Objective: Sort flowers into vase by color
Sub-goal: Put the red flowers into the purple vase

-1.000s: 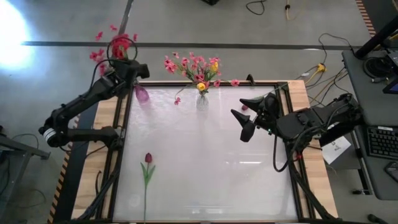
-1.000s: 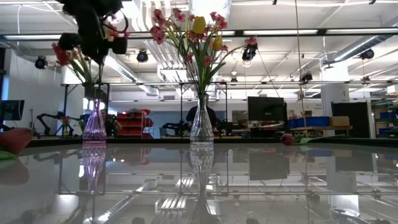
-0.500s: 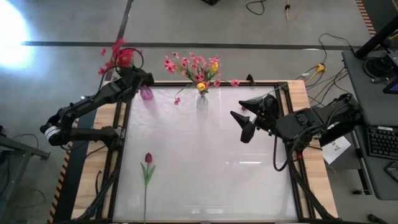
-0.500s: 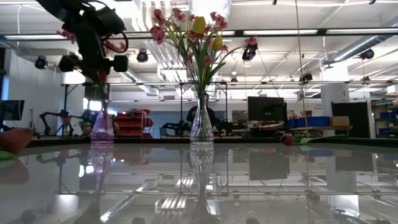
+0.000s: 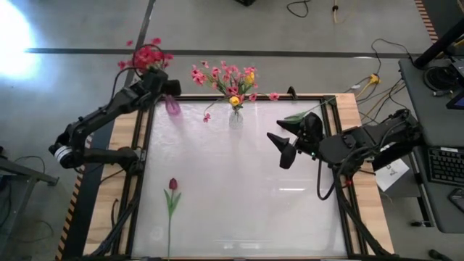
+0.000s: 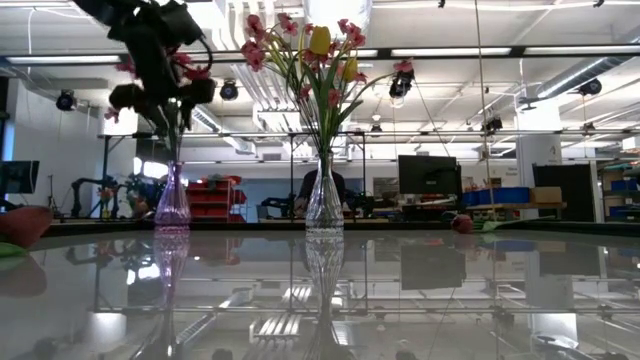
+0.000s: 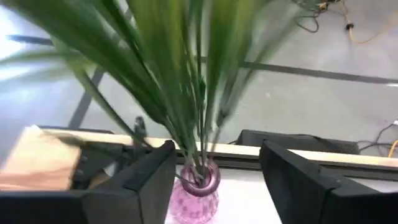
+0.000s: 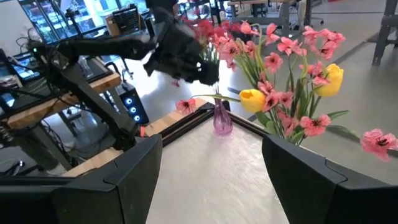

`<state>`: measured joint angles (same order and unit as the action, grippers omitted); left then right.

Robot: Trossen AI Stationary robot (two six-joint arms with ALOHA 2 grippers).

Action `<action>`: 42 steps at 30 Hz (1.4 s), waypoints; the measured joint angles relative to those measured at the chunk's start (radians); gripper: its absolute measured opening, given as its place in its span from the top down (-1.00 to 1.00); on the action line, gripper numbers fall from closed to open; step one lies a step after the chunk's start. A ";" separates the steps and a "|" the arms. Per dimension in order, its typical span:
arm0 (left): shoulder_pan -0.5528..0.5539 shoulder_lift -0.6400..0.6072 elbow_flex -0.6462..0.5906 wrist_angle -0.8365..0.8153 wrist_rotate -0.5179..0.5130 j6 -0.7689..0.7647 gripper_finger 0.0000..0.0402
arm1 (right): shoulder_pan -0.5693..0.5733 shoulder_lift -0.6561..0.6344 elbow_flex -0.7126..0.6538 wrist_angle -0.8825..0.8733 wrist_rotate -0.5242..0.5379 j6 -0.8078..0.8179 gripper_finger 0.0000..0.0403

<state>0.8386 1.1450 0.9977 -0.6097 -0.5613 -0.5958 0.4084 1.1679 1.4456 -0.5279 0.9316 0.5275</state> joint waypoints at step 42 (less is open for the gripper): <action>-0.035 -0.110 0.046 -0.199 0.096 0.056 0.27 | 0.000 0.000 0.000 -0.127 -0.019 0.090 -0.36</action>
<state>0.8037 1.0352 1.0434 -0.8083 -0.4653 -0.5403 0.4080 1.1675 1.4456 -0.6548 0.9123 0.6172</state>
